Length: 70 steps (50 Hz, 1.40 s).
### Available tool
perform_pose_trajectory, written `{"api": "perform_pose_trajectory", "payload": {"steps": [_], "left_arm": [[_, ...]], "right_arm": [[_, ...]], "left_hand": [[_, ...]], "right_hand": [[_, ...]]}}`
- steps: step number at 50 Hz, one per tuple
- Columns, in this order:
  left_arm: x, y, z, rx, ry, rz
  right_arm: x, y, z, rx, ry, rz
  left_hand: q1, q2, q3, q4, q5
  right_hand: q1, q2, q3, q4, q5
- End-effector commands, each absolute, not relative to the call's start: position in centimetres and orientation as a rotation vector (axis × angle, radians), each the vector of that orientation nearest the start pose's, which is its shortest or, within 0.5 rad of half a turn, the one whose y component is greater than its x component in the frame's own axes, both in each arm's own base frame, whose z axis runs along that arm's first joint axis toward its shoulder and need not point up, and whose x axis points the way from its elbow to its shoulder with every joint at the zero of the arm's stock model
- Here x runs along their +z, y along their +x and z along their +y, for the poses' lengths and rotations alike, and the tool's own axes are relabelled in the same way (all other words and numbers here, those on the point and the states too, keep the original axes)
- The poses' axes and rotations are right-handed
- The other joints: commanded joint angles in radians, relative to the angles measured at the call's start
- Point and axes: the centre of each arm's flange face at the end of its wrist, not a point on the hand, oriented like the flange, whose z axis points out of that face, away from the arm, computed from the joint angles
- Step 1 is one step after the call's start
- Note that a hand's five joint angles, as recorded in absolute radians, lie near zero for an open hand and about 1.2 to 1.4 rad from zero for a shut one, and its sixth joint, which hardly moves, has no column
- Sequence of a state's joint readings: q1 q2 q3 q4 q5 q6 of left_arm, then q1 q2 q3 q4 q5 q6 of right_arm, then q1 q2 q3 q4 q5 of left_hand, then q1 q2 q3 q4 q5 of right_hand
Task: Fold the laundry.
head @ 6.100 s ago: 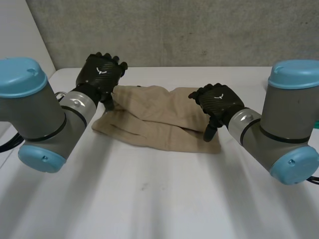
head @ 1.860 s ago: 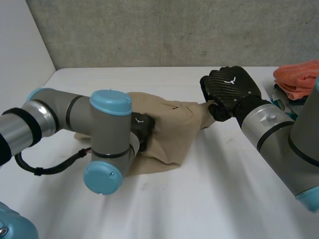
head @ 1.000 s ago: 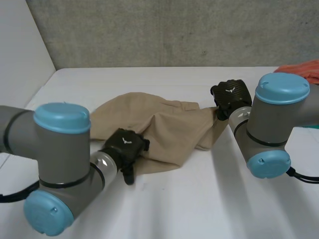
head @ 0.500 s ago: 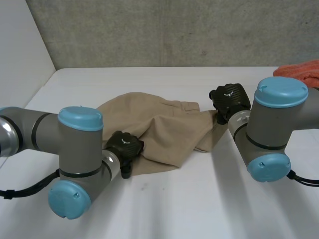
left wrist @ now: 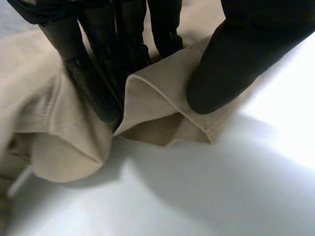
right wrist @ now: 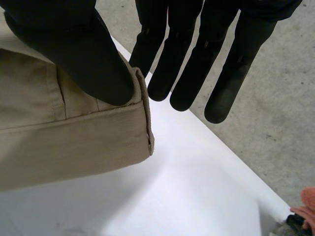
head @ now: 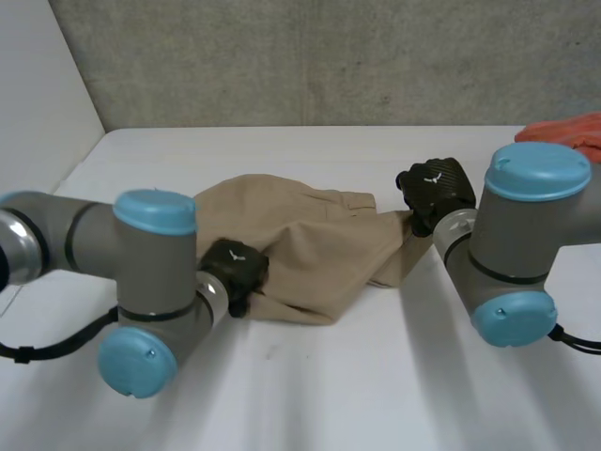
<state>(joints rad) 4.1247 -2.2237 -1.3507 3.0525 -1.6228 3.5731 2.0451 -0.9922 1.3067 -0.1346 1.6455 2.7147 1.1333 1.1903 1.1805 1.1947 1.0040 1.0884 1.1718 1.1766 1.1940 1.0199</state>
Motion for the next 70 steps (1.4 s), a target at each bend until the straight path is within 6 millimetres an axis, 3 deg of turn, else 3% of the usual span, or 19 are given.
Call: {"api": "perform_pose_trajectory", "payload": {"steps": [1,4,5,8,9,13,17,21,24,31,36,40,42,45,51,55,59,67,70], "left_arm": [[22.0,-29.8,-24.9,-1.825,1.152,2.327],[27.3,-28.4,-24.2,-1.993,1.064,2.246],[30.7,-27.4,-23.3,-2.105,1.012,2.184],[35.3,-25.9,-22.0,-2.273,0.936,2.081],[38.4,-24.9,-20.9,-2.394,0.889,1.995],[43.2,-23.0,-20.4,-2.557,0.761,1.904],[45.6,-21.9,-21.5,-2.614,0.635,1.927],[46.5,-21.5,-23.7,-2.629,0.553,1.945],[46.4,-22.0,-25.3,-2.630,0.550,1.961],[42.5,-24.4,-31.3,-2.515,0.555,2.061],[38.0,-27.4,-35.2,-2.439,0.634,2.091],[36.4,-28.9,-36.7,-2.431,0.678,2.061],[36.8,-28.8,-36.7,-2.442,0.655,2.042],[38.2,-28.4,-36.1,-2.470,0.611,2.023],[42.6,-27.3,-33.6,-2.593,0.537,1.923],[47.3,-25.7,-30.0,-2.723,0.478,1.806],[50.4,-24.2,-26.5,-2.820,0.423,1.739],[54.6,-21.1,-20.5,-2.970,0.380,1.587],[55.5,-20.4,-19.0,-3.013,0.373,1.539]], "right_arm": [[23.6,27.7,-29.4,-2.094,-1.121,2.209],[26.2,27.0,-28.5,-2.143,-1.163,2.168],[28.2,26.6,-27.9,-2.189,-1.170,2.121],[31.5,26.3,-27.1,-2.278,-1.149,2.022],[33.7,26.0,-26.6,-2.346,-1.118,1.959],[38.8,25.1,-25.4,-2.489,-0.996,1.846],[41.5,24.8,-25.3,-2.519,-0.908,1.797],[42.3,25.2,-26.4,-2.510,-0.854,1.793],[41.7,26.2,-27.6,-2.472,-0.839,1.806],[38.4,28.4,-30.1,-2.398,-0.797,1.899],[34.8,29.8,-33.4,-2.438,-0.698,1.963],[32.0,31.2,-34.3,-2.464,-0.688,2.002],[31.4,31.6,-34.2,-2.463,-0.694,2.008],[31.9,31.5,-33.9,-2.493,-0.675,1.966],[36.4,31.1,-32.6,-2.618,-0.641,1.754],[39.6,30.3,-30.5,-2.678,-0.649,1.671],[42.4,29.0,-28.2,-2.712,-0.626,1.615],[46.5,26.4,-23.3,-2.758,-0.609,1.502],[47.4,25.7,-21.9,-2.771,-0.600,1.480]], "left_hand": [[0.263,0.206,0.216,0.202,0.218],[0.263,0.206,0.216,0.202,0.218],[0.263,0.206,0.216,0.202,0.218],[0.263,0.206,0.216,0.202,0.218],[0.263,0.206,0.216,0.202,0.218],[0.263,0.206,0.216,0.202,0.218],[0.263,0.206,0.216,0.202,0.218],[0.263,0.206,0.216,0.202,0.218],[0.263,0.206,0.216,0.202,0.218],[0.263,0.206,0.216,0.202,0.218],[0.263,0.206,0.216,0.202,0.218],[0.263,0.206,0.216,0.202,0.218],[0.263,0.206,0.216,0.202,0.218],[0.263,0.206,0.216,0.202,0.218],[0.263,0.206,0.216,0.202,0.218],[0.263,0.206,0.216,0.202,0.218],[0.263,0.206,0.216,0.202,0.218],[0.263,0.206,0.216,0.202,0.218],[0.263,0.206,0.216,0.202,0.218]], "right_hand": [[0.308,0.224,0.220,0.202,0.202],[0.308,0.224,0.220,0.202,0.202],[0.308,0.224,0.220,0.202,0.202],[0.308,0.224,0.220,0.202,0.202],[0.308,0.224,0.220,0.202,0.202],[0.308,0.224,0.220,0.202,0.202],[0.308,0.224,0.220,0.202,0.202],[0.308,0.224,0.220,0.202,0.202],[0.308,0.224,0.220,0.202,0.202],[0.308,0.224,0.220,0.202,0.202],[0.308,0.224,0.220,0.202,0.202],[0.308,0.224,0.220,0.202,0.202],[0.308,0.224,0.220,0.202,0.202],[0.308,0.224,0.220,0.202,0.202],[0.308,0.224,0.220,0.202,0.202],[0.308,0.224,0.220,0.202,0.202],[0.308,0.224,0.220,0.202,0.202],[0.308,0.224,0.220,0.202,0.202],[0.308,0.224,0.220,0.202,0.202]]}}
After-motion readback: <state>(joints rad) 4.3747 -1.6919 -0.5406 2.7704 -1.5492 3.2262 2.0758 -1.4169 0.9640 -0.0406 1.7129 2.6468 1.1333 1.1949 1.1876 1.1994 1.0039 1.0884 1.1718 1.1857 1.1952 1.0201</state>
